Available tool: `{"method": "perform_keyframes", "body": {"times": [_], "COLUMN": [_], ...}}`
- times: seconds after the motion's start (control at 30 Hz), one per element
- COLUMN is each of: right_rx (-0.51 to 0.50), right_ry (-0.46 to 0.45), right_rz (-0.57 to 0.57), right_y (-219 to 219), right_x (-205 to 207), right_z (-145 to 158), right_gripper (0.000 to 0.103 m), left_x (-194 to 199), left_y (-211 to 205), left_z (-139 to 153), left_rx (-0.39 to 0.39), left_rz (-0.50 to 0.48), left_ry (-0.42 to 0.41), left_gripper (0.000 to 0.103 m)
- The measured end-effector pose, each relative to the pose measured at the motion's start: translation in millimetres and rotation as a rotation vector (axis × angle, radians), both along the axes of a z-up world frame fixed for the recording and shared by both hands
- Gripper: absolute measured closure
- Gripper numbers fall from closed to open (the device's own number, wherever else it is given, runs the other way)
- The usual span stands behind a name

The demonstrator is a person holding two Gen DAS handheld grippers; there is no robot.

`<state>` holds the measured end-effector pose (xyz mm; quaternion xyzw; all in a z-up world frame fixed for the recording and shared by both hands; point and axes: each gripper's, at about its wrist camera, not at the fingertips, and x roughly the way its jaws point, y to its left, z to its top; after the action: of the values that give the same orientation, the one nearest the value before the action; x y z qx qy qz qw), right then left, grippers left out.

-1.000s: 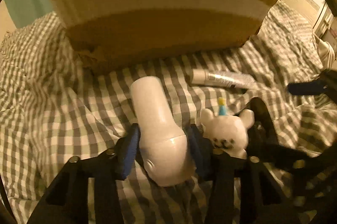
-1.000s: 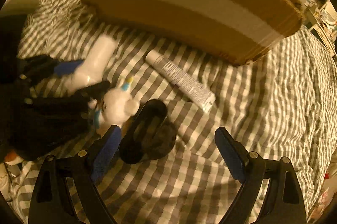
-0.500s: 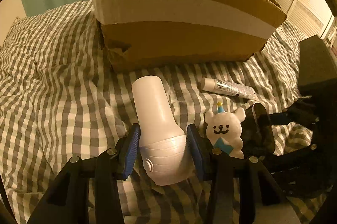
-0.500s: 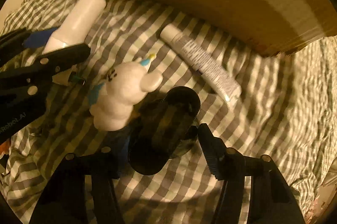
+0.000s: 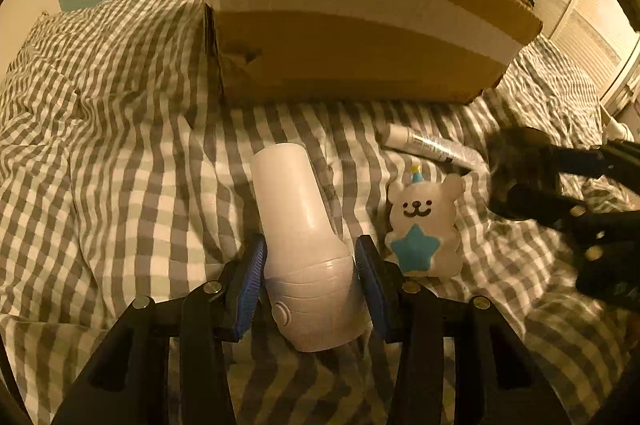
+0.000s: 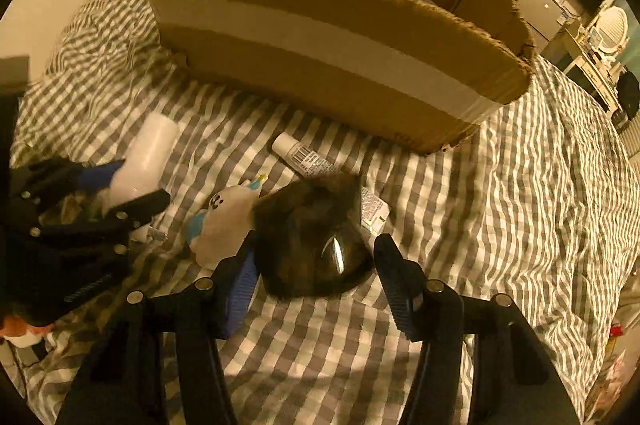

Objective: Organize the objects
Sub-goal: 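Grasp the white bottle with the left gripper while the right gripper grasps the black cup, then carry the white bottle and black cup into the box and open both grippers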

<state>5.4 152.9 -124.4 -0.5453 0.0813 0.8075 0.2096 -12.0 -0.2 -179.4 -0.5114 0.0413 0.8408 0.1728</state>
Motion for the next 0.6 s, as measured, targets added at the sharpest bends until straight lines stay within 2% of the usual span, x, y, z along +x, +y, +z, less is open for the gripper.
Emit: {"method": "perform_keyframes", "body": {"times": [0.1,0.37,0.4,0.47,0.5,0.6], "right_rx": [-0.001,-0.082,-0.084,-0.107,-0.112,-0.158], "right_ry": [0.011,-0.015,-0.019,-0.039,-0.064,-0.16], "right_rz": [-0.014,-0.006,-0.005,-0.001,0.002,0.023], "right_y": [-4.1,-9.4,-9.1,-9.4,-10.0,-13.7], "right_x": [0.3,-3.1,-3.6,-5.6,-7.2,-14.0], "right_z": [6.5,-11.2,-11.4,-16.1,-20.7,-41.8], "right_gripper": [0.062,0.062,0.06,0.048,0.038,0.035], "left_x": [-5.3,1.6,3.6,7.1,8.3,11.5], "left_y": [4.1,20.4,20.3,19.5,19.4,20.9], "left_z": [-17.7,-25.4,-23.3,-17.7,-15.1,-9.0], "left_rx": [0.006,-0.082,-0.083,-0.077,-0.075,-0.079], "left_rz": [-0.032,-0.063,-0.06,-0.058,-0.058,-0.065], "left_ry": [-0.075,-0.062,-0.048,-0.02,-0.009,0.022], "left_gripper": [0.054,0.054,0.057,0.059,0.059,0.06]}}
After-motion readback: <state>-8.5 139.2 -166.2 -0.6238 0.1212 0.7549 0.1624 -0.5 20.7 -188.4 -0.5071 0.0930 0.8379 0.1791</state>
